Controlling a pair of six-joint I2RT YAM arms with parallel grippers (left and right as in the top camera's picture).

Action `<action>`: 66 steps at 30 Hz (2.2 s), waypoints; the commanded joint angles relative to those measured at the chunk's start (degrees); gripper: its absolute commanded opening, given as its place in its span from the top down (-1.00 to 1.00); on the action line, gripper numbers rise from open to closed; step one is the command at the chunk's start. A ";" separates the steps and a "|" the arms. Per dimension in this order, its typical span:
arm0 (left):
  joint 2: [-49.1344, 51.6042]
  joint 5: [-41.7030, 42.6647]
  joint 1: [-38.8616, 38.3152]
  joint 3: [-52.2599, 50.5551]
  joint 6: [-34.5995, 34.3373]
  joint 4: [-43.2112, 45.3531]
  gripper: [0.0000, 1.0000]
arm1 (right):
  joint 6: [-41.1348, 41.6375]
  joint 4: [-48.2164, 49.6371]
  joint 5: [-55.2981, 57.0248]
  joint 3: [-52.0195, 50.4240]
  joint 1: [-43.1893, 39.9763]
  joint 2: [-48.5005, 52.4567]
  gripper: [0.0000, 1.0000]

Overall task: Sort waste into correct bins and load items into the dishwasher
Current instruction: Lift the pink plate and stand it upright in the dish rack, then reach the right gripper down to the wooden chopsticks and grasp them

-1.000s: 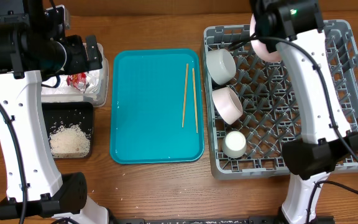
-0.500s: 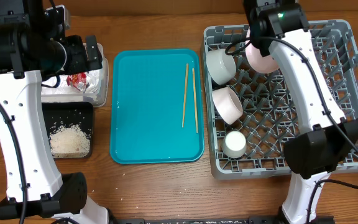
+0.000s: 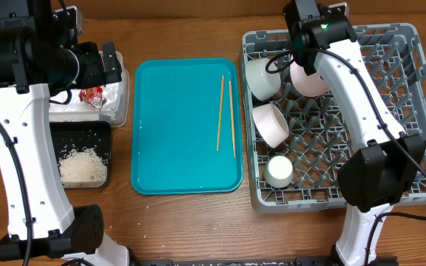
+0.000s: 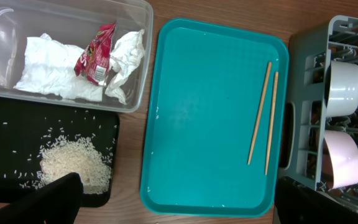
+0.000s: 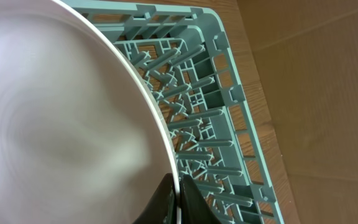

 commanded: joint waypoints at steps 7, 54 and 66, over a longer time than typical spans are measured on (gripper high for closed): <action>-0.09 0.46 0.00 0.70 1.09 0.09 -1.00 | 0.22 0.57 -0.11 -0.24 3.87 0.09 0.65; -0.09 0.48 0.00 0.70 1.11 0.09 -1.00 | 19.82 7.61 -45.13 -2.01 21.90 12.68 0.03; -0.09 0.46 0.00 0.70 1.09 0.09 -1.00 | 19.85 9.16 -45.22 -2.03 21.90 19.58 0.26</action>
